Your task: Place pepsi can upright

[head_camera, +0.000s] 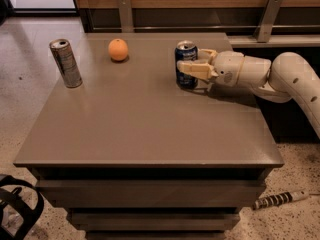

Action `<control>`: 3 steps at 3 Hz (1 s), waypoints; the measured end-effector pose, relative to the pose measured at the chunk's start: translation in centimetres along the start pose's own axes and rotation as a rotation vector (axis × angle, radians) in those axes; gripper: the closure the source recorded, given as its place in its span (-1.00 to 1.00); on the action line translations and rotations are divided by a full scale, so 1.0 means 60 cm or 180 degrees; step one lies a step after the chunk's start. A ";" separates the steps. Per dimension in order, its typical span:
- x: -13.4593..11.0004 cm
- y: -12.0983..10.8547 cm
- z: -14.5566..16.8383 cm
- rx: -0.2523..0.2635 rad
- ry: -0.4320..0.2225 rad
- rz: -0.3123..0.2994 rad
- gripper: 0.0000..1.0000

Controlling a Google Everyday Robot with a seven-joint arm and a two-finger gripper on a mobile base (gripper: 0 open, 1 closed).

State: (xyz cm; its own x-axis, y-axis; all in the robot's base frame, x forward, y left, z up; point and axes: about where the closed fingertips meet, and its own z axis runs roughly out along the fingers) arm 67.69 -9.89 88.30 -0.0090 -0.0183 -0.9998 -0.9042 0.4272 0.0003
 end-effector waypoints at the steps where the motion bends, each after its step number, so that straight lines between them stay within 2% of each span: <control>1: 0.012 0.001 0.001 -0.0012 -0.0043 0.0013 1.00; 2: 0.010 0.003 0.006 -0.0027 -0.0040 0.0012 0.62; 3: 0.010 0.006 0.010 -0.0041 -0.0041 0.0012 0.16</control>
Offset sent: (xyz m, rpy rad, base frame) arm -0.0003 0.0005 -0.0056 0.0108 -0.0014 0.0027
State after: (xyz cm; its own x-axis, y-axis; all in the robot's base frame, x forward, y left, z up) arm 67.63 -9.22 87.70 -0.0069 -0.0051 -1.0000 -0.9096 0.4154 0.0041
